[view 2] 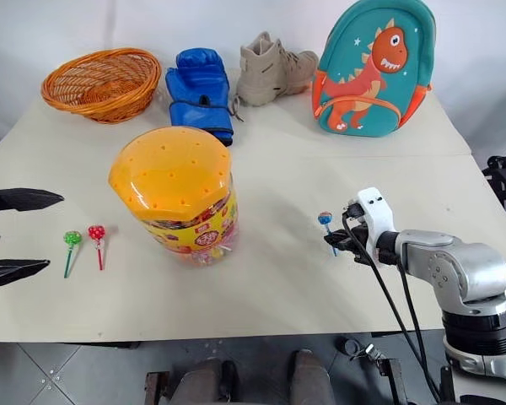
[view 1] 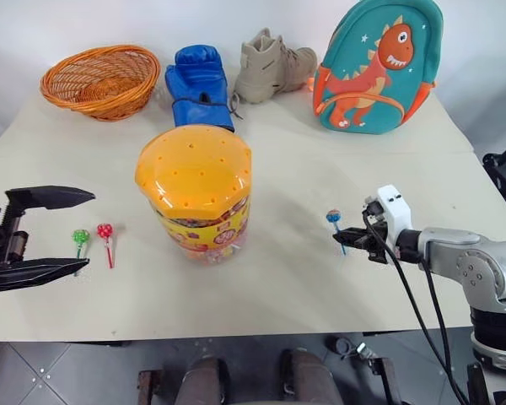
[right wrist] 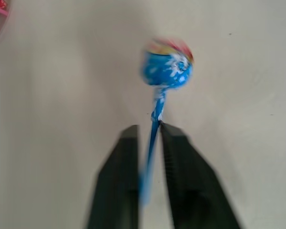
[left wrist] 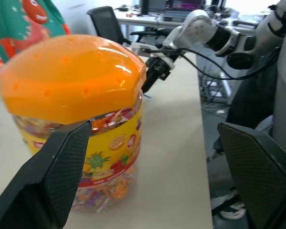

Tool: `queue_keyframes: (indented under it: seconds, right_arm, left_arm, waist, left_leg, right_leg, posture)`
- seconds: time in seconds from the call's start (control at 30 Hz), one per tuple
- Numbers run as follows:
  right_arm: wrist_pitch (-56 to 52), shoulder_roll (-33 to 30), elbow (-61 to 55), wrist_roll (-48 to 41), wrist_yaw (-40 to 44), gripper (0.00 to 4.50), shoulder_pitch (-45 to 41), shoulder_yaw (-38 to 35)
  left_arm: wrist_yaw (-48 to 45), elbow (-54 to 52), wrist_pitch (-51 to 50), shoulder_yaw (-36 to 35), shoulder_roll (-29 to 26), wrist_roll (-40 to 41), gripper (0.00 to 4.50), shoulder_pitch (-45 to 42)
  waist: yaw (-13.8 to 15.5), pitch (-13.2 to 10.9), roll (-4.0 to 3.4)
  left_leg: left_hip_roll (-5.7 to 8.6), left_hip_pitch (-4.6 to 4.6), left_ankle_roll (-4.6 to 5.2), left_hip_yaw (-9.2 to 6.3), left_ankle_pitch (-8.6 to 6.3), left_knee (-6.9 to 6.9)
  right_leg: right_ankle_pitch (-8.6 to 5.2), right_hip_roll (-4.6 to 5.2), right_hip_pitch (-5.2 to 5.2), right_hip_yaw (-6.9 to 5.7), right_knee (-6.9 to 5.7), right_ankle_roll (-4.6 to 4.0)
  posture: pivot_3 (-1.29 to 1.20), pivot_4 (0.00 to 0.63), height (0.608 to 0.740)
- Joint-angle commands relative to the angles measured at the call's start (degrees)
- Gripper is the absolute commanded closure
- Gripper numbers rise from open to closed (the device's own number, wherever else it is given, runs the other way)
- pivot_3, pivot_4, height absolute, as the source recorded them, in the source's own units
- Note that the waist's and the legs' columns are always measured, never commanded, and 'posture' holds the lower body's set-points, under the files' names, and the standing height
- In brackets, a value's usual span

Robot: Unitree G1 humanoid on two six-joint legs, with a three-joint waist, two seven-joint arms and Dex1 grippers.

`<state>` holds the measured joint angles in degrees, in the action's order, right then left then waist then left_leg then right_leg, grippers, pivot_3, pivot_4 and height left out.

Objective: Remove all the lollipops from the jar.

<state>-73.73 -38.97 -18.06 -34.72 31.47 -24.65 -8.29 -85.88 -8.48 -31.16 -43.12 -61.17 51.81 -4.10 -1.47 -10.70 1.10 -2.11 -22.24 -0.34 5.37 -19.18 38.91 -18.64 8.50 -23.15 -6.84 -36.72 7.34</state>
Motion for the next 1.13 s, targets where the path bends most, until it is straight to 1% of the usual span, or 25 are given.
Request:
queue_keyframes:
  seconds: [0.03, 0.17, 0.23, 0.27, 0.33, 0.4, 0.43, 0.5, 0.6, 0.63, 0.7, 0.77, 0.83, 0.93, 1.0, 1.13]
  right_arm:
    - [2.1, -1.0, -0.3, -0.1, 0.4, 2.42, -0.2, -1.8]
    - [4.1, -2.6, -0.1, -0.8, 2.5, 1.02, -0.5, -2.6]
    - [5.6, -4.2, -0.7, -2.6, 5.6, 0.30, -1.4, -4.0]
    - [7.0, -4.9, -0.8, -3.4, 7.4, 0.02, -2.0, -4.7]
    - [9.8, -5.9, -1.3, -6.0, 11.9, 0.02, -3.3, -6.3]
    - [14.1, -8.0, -2.0, -9.0, 19.9, 0.02, -4.1, -7.2]
    - [18.1, -9.8, -1.5, -8.2, 24.6, 0.02, -4.9, -5.8]
    - [24.5, -11.8, 0.6, -5.7, 30.0, 0.02, -6.6, -3.0]
    - [29.6, -9.9, 6.8, -2.6, 30.4, 0.02, -13.7, 0.8]
    - [30.9, -9.2, 8.4, -2.1, 31.2, 0.02, -15.7, 1.8]
    - [34.0, -9.0, 10.4, -0.9, 34.3, 0.02, -17.2, 3.8]
    - [37.1, -9.6, 11.5, 0.1, 38.2, 0.02, -16.5, 5.2]
    - [43.3, -11.5, 12.4, 3.5, 43.8, 0.02, -13.7, 7.9]
    - [52.4, -12.9, 14.9, 7.1, 50.1, 0.02, -10.9, 10.0]
    - [56.9, -12.3, 18.2, 9.0, 51.5, 0.02, -10.5, 10.5]
    - [60.2, -10.7, 22.6, 9.9, 51.8, 0.02, -11.5, 10.2]
  left_arm:
    - [1.0, -0.4, -0.6, -2.5, -0.8, -0.2, 0.00, 1.1]
    - [2.5, -0.6, -0.5, -2.7, -0.1, 0.3, 0.00, 0.6]
    - [3.0, -0.6, 0.3, -2.7, 0.0, -0.2, 0.00, 0.5]
    - [3.7, -0.5, 0.2, -2.6, 0.1, -0.1, 0.00, 0.2]
    - [5.2, -0.4, -0.7, -2.7, 0.3, 0.4, 0.00, -0.1]
    - [7.1, -0.6, -0.5, -2.7, 0.1, -1.2, 0.00, 0.5]
    - [8.4, -0.8, -0.3, -2.6, 0.0, -2.3, 0.00, 0.9]
    - [10.3, -1.1, -0.2, -2.5, 0.3, -2.9, 0.00, 0.8]
    - [14.3, -1.9, -2.8, -3.2, 1.1, -1.4, 0.00, 0.6]
    - [15.9, -2.5, -2.3, -3.9, 1.9, -1.7, 0.00, 0.5]
    - [15.7, -4.4, -1.6, -7.0, 4.0, -0.6, 0.00, 2.2]
    - [14.5, -6.2, -1.5, -9.2, 4.7, -1.4, 0.00, 5.6]
    - [13.9, -6.3, -2.3, -11.6, 4.7, -1.8, 0.00, 8.7]
    - [12.7, -5.4, -2.4, -13.9, 5.1, -2.1, 0.00, 12.8]
    - [11.9, -3.7, -1.1, -15.7, 6.4, -3.4, 0.00, 16.0]
    - [10.3, -2.6, 1.6, -17.1, 8.0, -4.4, 0.00, 19.2]
  waist:
    - [0.0, 0.0, 0.00]
    - [0.1, 0.0, 0.00]
    - [0.1, 0.0, 0.00]
    - [0.0, 0.0, 0.00]
    - [0.0, 0.0, 0.00]
    - [0.0, 0.0, 0.00]
    - [0.0, 0.0, 0.00]
    - [-0.1, 0.0, -0.01]
    - [-0.4, 0.0, 0.00]
    - [-0.4, 0.0, 0.00]
    - [-0.2, 0.0, 0.00]
    - [-0.2, 0.0, 0.00]
    - [0.0, 0.0, 0.00]
    - [0.2, 0.0, 0.00]
    - [0.0, 0.0, 0.00]
    - [-0.2, 0.0, 0.00]
  left_leg:
    - [0.00, 0.00, 0.00, 0.00, 0.00, 0.00]
    - [0.01, -0.01, 0.00, -0.01, 0.00, 0.01]
    - [0.01, -0.01, 0.00, -0.01, 0.00, 0.02]
    - [0.01, -0.01, 0.01, 0.00, 0.00, 0.01]
    - [0.00, -0.01, 0.01, 0.00, 0.00, 0.01]
    - [0.00, 0.00, 0.01, -0.01, -0.01, 0.01]
    - [-0.01, 0.01, 0.01, -0.01, -0.01, 0.00]
    - [-0.01, 0.01, 0.01, 0.01, -0.01, -0.01]
    - [-0.03, 0.05, 0.01, 0.05, -0.01, 0.04]
    - [-0.03, 0.06, 0.01, 0.07, -0.01, 0.05]
    - [-0.03, 0.06, 0.01, 0.07, -0.01, 0.07]
    - [-0.05, 0.03, 0.01, 0.08, -0.01, 0.07]
    - [-0.03, 0.00, 0.03, 0.08, -0.04, 0.07]
    - [0.00, -0.04, 0.10, 0.07, -0.08, 0.12]
    - [0.02, -0.02, 0.11, 0.10, -0.08, 0.15]
    - [-0.07, 0.06, 0.07, 0.12, -0.07, 0.18]
  right_leg:
    - [0.00, 0.00, 0.00, 0.00, 0.00, 0.00]
    - [0.00, 0.01, 0.00, 0.01, -0.01, 0.00]
    - [0.00, 0.01, 0.00, 0.01, -0.01, 0.00]
    - [0.00, 0.01, 0.00, 0.01, 0.00, 0.00]
    - [0.00, 0.01, 0.00, 0.01, -0.01, 0.00]
    - [0.00, 0.00, 0.00, 0.01, -0.01, 0.00]
    - [0.00, 0.00, 0.00, 0.01, -0.01, 0.00]
    - [0.00, 0.00, 0.00, 0.03, 0.01, 0.00]
    - [0.00, -0.01, 0.00, 0.09, -0.03, 0.00]
    - [0.00, -0.01, -0.01, 0.12, -0.06, 0.00]
    - [0.00, 0.00, -0.05, 0.13, -0.12, 0.00]
    - [0.00, 0.00, -0.07, 0.12, -0.11, 0.00]
    - [0.00, 0.00, -0.07, 0.10, -0.08, 0.00]
    - [0.00, 0.03, -0.05, 0.06, -0.02, 0.00]
    - [0.01, 0.04, -0.02, 0.10, 0.00, 0.02]
    - [0.01, -0.01, -0.02, 0.11, -0.12, 0.02]
  posture:
    - [0.00, 0.150, 0.740]
    - [0.00, 0.150, 0.740]
    - [0.00, 0.150, 0.740]
    - [0.00, 0.150, 0.740]
    - [0.00, 0.150, 0.740]
    - [0.00, 0.150, 0.740]
    - [0.00, 0.150, 0.740]
    - [0.00, 0.150, 0.740]
    - [0.00, 0.150, 0.740]
    - [0.00, 0.150, 0.740]
    - [0.00, 0.150, 0.740]
    - [0.00, 0.150, 0.740]
    - [0.00, 0.150, 0.740]
    - [0.00, 0.150, 0.740]
    - [0.00, 0.150, 0.740]
    - [0.00, 0.150, 0.740]
